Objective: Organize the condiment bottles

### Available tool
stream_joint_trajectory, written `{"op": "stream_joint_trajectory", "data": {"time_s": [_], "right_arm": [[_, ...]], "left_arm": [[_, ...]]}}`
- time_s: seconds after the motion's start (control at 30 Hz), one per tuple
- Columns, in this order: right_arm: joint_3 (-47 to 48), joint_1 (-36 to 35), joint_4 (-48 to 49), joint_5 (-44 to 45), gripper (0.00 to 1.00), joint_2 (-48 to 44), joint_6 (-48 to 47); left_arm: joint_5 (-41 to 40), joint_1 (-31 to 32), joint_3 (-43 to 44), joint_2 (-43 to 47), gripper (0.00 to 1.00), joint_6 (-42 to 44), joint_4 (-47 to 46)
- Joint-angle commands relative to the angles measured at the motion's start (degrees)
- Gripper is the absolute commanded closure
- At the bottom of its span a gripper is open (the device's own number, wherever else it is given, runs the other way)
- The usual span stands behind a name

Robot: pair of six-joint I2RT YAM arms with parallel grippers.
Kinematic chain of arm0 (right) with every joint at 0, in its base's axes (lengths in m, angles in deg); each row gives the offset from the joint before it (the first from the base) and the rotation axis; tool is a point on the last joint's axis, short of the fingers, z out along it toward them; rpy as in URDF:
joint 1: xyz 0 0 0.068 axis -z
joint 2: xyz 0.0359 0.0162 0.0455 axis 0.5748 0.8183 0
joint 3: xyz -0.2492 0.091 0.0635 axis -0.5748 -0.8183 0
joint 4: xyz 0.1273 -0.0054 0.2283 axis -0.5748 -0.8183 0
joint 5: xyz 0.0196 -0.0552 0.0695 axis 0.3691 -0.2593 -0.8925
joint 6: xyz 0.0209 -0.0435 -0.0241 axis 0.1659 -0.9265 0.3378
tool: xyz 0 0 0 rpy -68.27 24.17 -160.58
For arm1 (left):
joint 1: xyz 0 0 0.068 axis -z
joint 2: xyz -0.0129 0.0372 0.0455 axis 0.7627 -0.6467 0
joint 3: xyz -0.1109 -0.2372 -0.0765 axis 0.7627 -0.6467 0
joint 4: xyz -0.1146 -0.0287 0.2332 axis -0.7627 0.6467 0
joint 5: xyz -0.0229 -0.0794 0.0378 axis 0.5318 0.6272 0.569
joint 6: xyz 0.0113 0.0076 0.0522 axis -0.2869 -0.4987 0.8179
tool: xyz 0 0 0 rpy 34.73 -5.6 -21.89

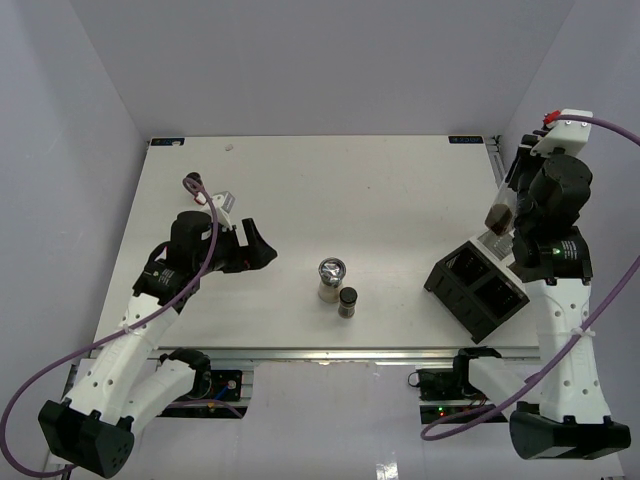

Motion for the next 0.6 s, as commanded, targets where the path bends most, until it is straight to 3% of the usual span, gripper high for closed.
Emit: {"op": "stream_joint_trajectory", "data": {"time_s": [0.0, 0.17, 0.57], "right_arm": [[-0.5, 11.9, 3.1, -11.4, 0.92, -0.3, 3.1], [-3.9, 20.8, 4.1, -18.4, 0.92, -1.0, 4.7], [-8.5, 23.0, 8.8, -27.0, 0.92, -0.1, 5.1]], "left_arm": [[1.9, -0.3, 2.3, 0.4, 0.02, 2.2, -0.6], [3.1, -0.3, 0.9, 0.2, 0.02, 3.0, -2.4], [4.0, -0.3, -0.6, -2.8, 0.02, 3.5, -5.7]]}}
